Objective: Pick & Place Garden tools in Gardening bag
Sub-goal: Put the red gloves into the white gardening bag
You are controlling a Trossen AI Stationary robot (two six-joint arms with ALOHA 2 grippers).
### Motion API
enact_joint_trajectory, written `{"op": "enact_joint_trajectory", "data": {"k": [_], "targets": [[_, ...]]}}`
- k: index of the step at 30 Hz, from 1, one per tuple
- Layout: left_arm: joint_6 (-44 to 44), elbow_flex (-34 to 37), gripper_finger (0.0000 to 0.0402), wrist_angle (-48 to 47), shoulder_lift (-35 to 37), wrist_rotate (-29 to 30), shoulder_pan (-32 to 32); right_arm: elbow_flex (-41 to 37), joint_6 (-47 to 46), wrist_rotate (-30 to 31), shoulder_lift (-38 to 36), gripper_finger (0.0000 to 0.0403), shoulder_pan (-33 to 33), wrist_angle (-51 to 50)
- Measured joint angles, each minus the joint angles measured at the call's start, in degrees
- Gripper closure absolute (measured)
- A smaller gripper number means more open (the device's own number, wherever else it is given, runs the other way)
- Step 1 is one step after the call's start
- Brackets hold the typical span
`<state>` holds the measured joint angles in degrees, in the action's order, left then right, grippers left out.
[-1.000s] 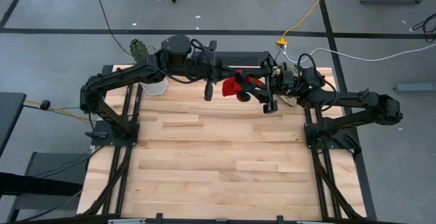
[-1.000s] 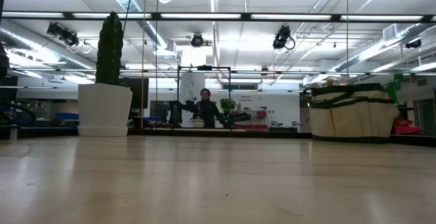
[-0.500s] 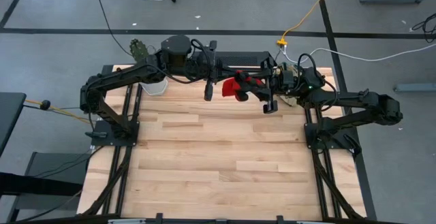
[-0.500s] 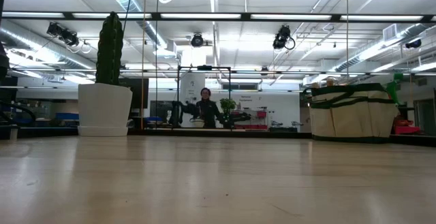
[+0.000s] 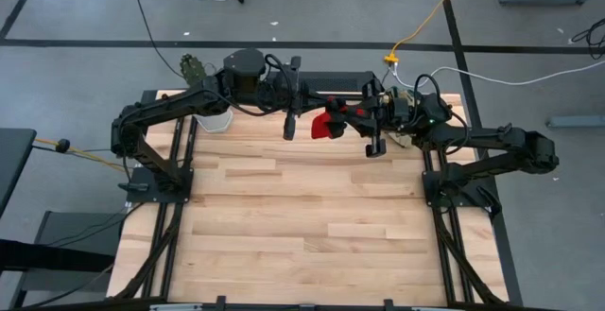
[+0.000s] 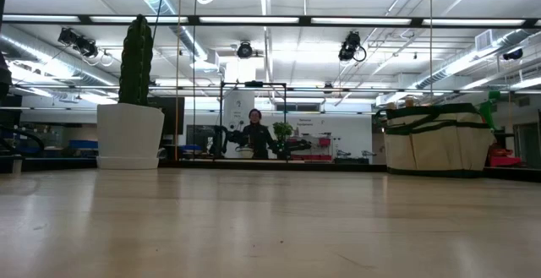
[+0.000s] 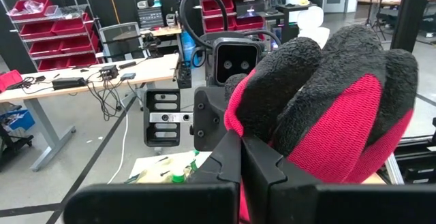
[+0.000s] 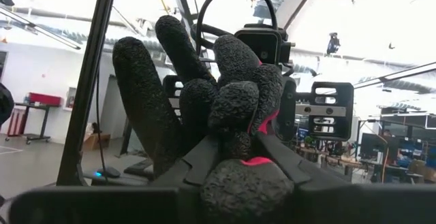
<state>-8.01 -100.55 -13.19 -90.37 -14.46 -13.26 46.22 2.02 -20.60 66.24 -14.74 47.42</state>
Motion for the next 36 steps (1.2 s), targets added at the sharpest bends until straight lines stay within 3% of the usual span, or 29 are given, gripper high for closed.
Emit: {"op": "enact_joint_trajectory", "data": {"k": [16,36], "targets": [[-0.1,0.0,0.0394,0.0,0.0,0.0,0.0,0.0,0.0,0.0,0.0,0.0367,0.0,0.0],[4.7,0.0,0.0282,-0.4,0.0,0.3,-0.1,0.0,0.0,0.0,0.0,0.0369,0.0,0.0]]}}
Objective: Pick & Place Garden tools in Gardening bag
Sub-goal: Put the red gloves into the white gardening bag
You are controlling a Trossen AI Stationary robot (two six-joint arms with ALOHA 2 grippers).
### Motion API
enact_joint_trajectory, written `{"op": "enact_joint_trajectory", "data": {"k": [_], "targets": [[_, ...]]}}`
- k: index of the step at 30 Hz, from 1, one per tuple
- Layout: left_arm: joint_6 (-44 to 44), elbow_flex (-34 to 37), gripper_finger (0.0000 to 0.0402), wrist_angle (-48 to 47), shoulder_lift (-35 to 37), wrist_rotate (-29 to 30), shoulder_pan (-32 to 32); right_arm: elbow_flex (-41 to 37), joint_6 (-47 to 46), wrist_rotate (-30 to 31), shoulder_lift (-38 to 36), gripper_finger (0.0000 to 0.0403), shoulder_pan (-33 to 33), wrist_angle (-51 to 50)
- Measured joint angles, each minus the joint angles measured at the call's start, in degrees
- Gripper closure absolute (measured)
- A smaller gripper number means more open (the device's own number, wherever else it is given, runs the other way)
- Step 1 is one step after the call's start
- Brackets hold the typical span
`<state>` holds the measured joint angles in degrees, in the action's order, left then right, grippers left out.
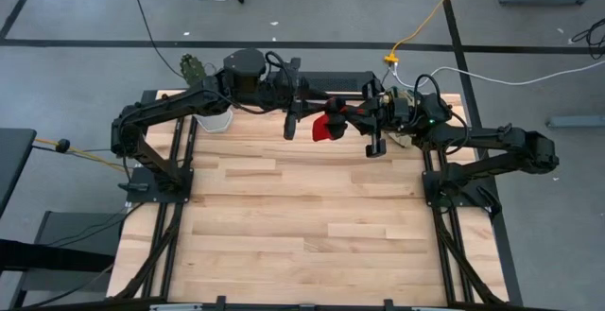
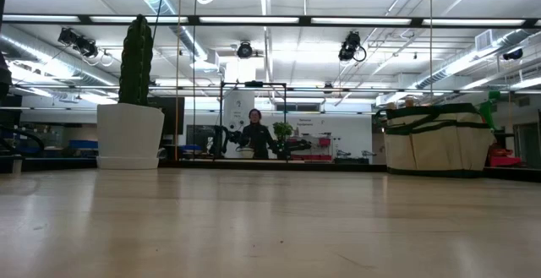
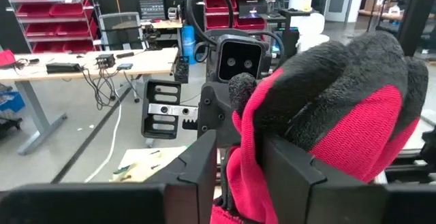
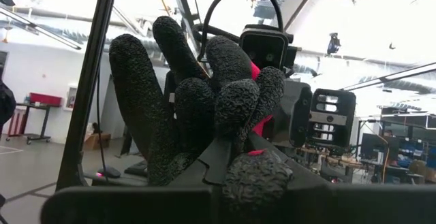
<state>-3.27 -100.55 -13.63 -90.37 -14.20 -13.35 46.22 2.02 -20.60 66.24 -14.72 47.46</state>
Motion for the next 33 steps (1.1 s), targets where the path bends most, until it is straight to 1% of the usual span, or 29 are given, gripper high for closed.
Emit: {"op": "enact_joint_trajectory", "data": {"k": [5,11,17,21,27,29,33], "targets": [[4.1,0.0,0.028,-0.3,0.8,0.0,-0.4,0.0,0.0,0.1,-0.2,0.0369,0.0,0.1],[4.2,0.0,0.029,-0.2,2.8,-0.2,-1.0,0.0,0.0,0.2,-0.9,0.0369,-0.6,0.2],[4.6,0.0,0.0297,-0.2,6.0,0.2,-1.0,0.0,-1.3,0.6,-3.3,0.0369,-1.9,-0.7],[4.6,0.0,0.0303,-0.8,7.3,0.2,-1.0,0.0,-2.9,0.6,-5.9,0.0369,-3.2,-4.8],[4.3,0.1,0.0318,-1.7,8.2,0.2,-1.2,0.0,-1.4,0.6,-8.9,0.0369,-4.4,-11.7],[4.1,0.0,0.0324,-1.7,8.4,1.2,-1.3,0.0,-1.5,0.8,-9.8,0.0369,-4.9,-13.6],[4.0,0.0,0.0344,-5.6,8.6,6.8,-1.3,0.0,-2.9,4.0,-11.4,0.0369,-5.8,-17.8]]}}
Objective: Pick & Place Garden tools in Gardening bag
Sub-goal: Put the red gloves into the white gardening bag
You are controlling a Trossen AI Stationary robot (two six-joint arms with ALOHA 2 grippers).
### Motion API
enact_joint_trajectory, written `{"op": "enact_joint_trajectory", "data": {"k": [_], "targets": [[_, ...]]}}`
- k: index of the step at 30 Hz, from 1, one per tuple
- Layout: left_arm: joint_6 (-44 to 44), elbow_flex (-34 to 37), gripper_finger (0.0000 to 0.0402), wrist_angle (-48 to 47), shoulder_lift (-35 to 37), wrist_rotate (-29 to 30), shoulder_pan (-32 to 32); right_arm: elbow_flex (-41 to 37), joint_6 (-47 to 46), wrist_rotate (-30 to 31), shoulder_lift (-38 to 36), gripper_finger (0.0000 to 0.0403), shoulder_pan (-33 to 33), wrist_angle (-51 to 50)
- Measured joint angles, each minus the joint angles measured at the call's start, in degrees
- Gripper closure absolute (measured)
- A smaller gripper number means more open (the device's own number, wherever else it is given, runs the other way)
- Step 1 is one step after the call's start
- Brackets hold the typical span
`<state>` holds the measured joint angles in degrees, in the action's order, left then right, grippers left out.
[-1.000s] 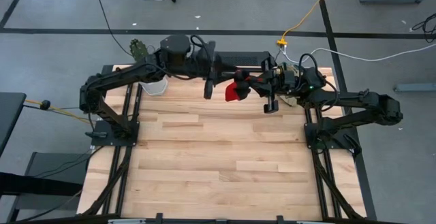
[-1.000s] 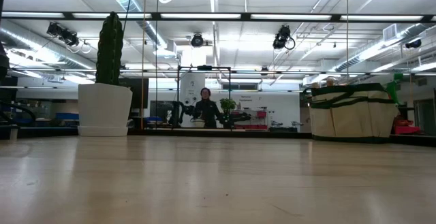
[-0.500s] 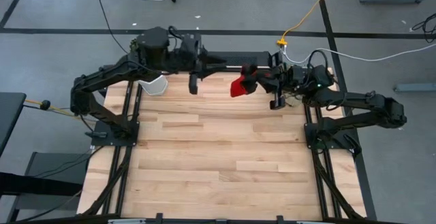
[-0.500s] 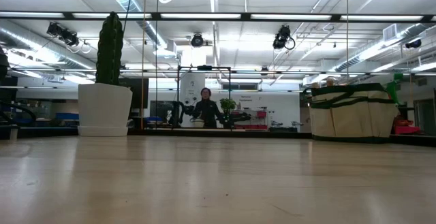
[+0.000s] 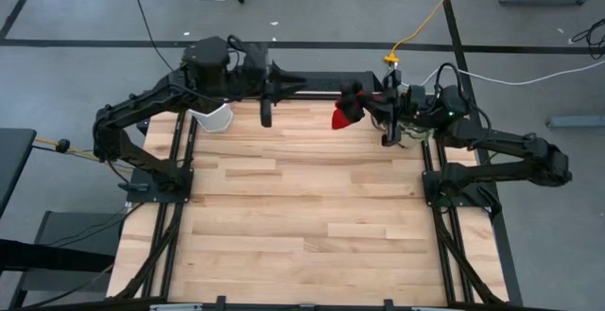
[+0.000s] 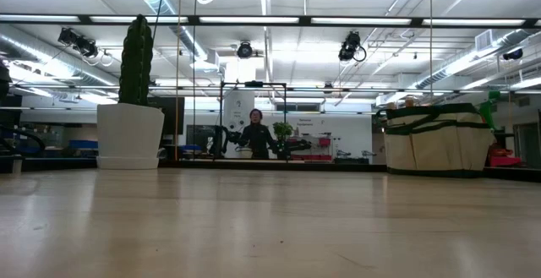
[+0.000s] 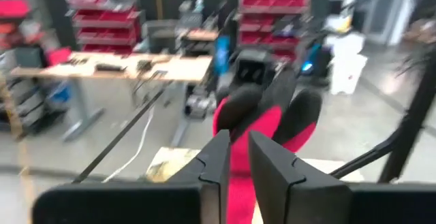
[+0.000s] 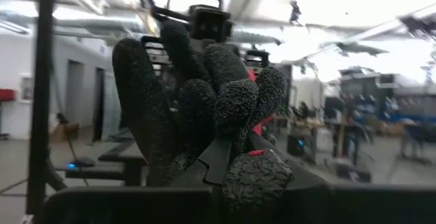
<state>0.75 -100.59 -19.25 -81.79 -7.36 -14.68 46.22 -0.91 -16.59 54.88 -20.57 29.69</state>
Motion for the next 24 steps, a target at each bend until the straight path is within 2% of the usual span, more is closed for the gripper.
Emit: {"op": "enact_joint_trajectory", "data": {"k": [9,13,19,24], "targets": [[-0.3,0.1,0.0395,-3.2,-0.1,1.2,0.4,0.0,-0.1,1.6,-2.1,0.0369,-2.0,-8.9],[-0.4,0.1,0.0393,-3.4,-0.1,1.1,1.1,0.0,-0.1,5.3,-3.4,0.0369,-2.6,-12.2],[-0.4,0.1,0.0397,-3.7,-0.1,1.1,1.8,0.0,-0.1,6.6,-5.3,0.0372,-3.3,-14.9],[-0.3,0.1,0.0392,-3.8,-0.1,1.0,1.8,0.0,2.0,13.4,-9.3,0.0383,-3.4,-22.3]]}}
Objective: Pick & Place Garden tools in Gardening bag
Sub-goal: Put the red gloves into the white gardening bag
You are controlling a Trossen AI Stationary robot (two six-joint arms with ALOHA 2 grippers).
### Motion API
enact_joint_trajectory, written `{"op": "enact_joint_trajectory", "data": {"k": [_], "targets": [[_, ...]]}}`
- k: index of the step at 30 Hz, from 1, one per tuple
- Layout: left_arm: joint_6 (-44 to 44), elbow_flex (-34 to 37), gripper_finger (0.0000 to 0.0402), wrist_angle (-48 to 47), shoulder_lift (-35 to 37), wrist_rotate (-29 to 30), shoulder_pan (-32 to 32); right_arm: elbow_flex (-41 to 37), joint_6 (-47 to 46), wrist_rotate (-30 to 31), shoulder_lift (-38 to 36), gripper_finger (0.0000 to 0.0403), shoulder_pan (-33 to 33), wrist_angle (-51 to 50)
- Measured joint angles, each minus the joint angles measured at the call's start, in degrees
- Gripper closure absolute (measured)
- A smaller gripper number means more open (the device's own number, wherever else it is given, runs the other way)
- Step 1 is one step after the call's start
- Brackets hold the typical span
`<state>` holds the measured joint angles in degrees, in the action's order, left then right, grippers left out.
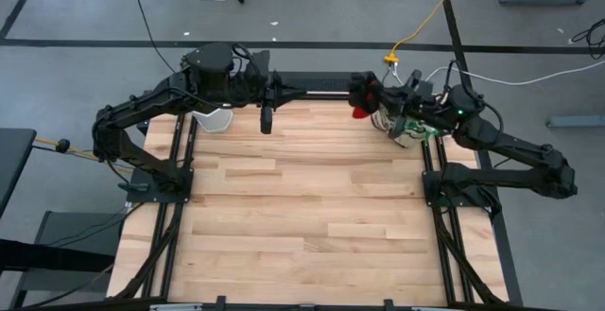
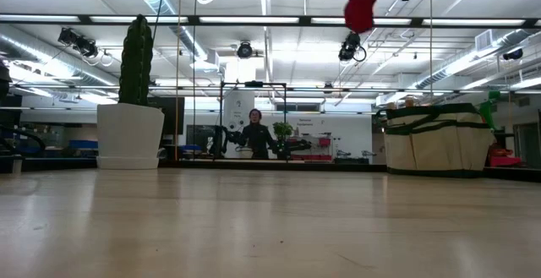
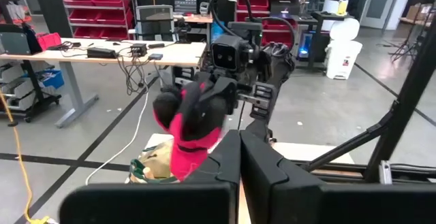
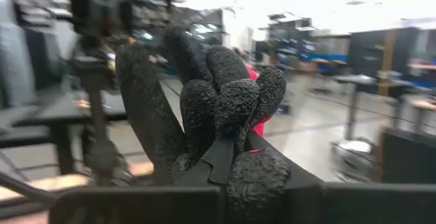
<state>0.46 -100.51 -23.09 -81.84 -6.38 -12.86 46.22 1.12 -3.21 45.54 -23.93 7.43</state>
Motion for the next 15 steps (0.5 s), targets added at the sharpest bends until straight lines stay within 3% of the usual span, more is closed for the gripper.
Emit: {"op": "enact_joint_trajectory", "data": {"k": [7,15], "targets": [[0.3,0.0,0.0393,0.0,0.0,-1.9,0.0,0.0,1.5,7.7,-7.1,0.039,-1.0,-12.3],[0.4,0.0,0.0396,0.0,0.0,-1.9,0.0,0.0,2.2,14.8,-11.8,0.0391,-1.2,-19.6]]}}
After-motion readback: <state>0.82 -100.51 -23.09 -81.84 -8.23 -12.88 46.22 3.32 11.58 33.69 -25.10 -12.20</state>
